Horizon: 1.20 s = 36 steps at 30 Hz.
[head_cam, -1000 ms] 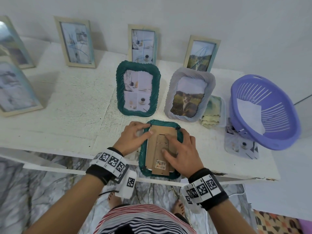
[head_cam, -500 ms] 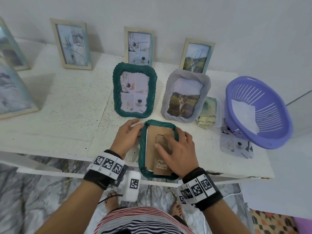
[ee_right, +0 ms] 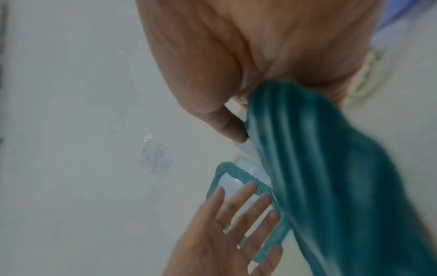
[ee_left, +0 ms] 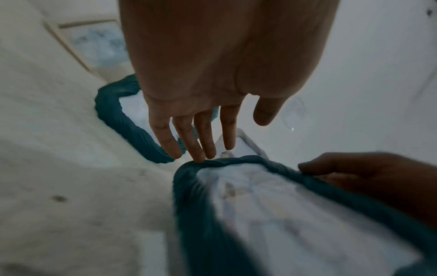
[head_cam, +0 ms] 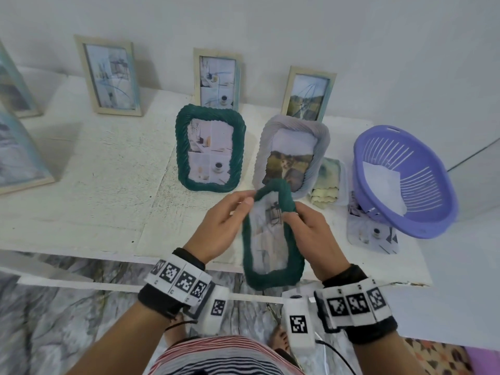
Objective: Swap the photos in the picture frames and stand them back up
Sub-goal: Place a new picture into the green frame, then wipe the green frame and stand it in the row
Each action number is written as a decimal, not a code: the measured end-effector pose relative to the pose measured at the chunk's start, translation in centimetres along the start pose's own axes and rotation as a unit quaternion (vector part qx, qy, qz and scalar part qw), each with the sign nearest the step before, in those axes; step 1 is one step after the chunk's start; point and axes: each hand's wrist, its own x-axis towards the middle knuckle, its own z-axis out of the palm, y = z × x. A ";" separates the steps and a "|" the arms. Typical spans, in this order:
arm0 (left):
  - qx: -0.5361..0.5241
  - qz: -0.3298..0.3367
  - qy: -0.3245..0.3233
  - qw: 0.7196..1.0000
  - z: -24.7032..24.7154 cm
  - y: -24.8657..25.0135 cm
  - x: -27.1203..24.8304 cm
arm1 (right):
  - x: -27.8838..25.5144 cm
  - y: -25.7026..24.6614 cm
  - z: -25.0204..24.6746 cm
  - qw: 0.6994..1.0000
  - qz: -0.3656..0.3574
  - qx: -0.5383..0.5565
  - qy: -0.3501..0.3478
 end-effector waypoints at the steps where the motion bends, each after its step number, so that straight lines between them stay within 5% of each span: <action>1: 0.051 0.005 0.000 0.999 -0.3 -0.8 -0.1 | 0.0 0.6 0.0 0.999 0.008 0.050 0.004; 5: 0.207 0.026 -0.016 0.978 -1.6 -4.4 -0.7 | -0.3 2.2 0.8 0.968 0.071 0.242 0.005; 8: 0.280 0.019 -0.043 0.959 -2.4 -6.2 -1.2 | 0.1 4.3 1.6 0.963 0.103 0.248 0.027; 11: 0.333 0.024 -0.072 0.940 -2.8 -7.0 -1.8 | 0.8 5.8 1.6 0.995 0.073 0.028 0.066; 15: 0.398 0.034 -0.120 0.909 -3.0 -7.3 -2.2 | 1.1 6.5 1.4 0.959 0.010 -0.267 0.096; 19: 0.426 0.035 -0.158 0.890 -3.3 -7.5 -2.5 | 1.6 6.3 0.6 0.939 0.009 -0.327 0.105; 25: 0.469 0.068 -0.166 0.865 -3.3 -7.7 -2.7 | 5.3 3.6 -3.9 0.885 -0.079 -0.377 0.260; 31: 0.515 0.087 -0.164 0.837 -3.0 -8.0 -2.8 | 11.1 3.9 -6.3 0.829 -0.049 -0.521 0.199; 36: 0.532 0.080 -0.172 0.825 -3.0 -8.1 -2.9 | 13.1 3.5 -6.9 0.843 0.016 -0.511 0.170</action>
